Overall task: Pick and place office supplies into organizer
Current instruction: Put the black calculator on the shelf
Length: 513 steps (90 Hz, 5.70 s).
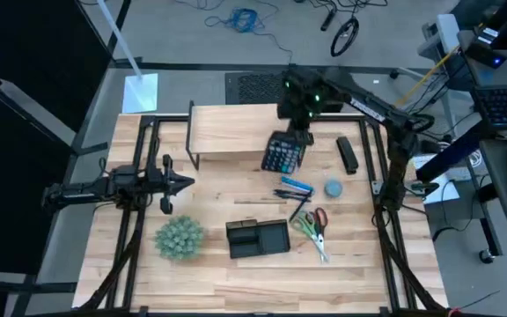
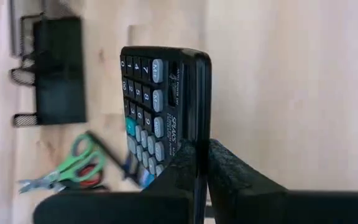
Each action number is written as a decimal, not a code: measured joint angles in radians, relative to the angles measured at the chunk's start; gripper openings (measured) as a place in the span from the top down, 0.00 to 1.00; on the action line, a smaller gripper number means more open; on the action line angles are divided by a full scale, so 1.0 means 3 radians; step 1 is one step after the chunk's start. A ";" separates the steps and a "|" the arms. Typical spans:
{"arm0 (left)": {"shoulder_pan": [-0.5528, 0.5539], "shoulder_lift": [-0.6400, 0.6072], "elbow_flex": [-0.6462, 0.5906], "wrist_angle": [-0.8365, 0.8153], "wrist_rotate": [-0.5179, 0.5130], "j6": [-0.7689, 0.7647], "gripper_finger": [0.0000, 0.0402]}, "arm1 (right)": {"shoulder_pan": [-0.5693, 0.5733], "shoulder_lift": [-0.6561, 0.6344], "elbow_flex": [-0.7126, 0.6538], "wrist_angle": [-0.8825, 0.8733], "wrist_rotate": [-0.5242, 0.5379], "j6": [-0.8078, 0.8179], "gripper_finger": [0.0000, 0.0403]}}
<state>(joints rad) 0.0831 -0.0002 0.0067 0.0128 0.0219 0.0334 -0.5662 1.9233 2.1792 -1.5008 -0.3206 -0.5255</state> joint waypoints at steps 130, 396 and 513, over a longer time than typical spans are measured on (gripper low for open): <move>0.0001 0.0000 0.0000 0.0000 0.0001 0.0000 0.97 | -0.0772 0.0660 0.0298 0.0681 0.0112 -0.0788 0.94; 0.0001 0.0000 0.0000 0.0000 0.0001 0.0000 0.97 | 0.0243 0.1054 0.0304 0.0773 0.0849 -0.0208 0.67; 0.0000 0.0000 -0.0001 0.0000 0.0001 0.0000 0.97 | 0.0222 0.0919 0.0289 0.0275 0.1087 -0.0118 0.67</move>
<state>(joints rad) 0.0831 -0.0002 0.0064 0.0128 0.0223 0.0333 -0.4995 2.1990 2.2658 -1.4181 0.0055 -0.5610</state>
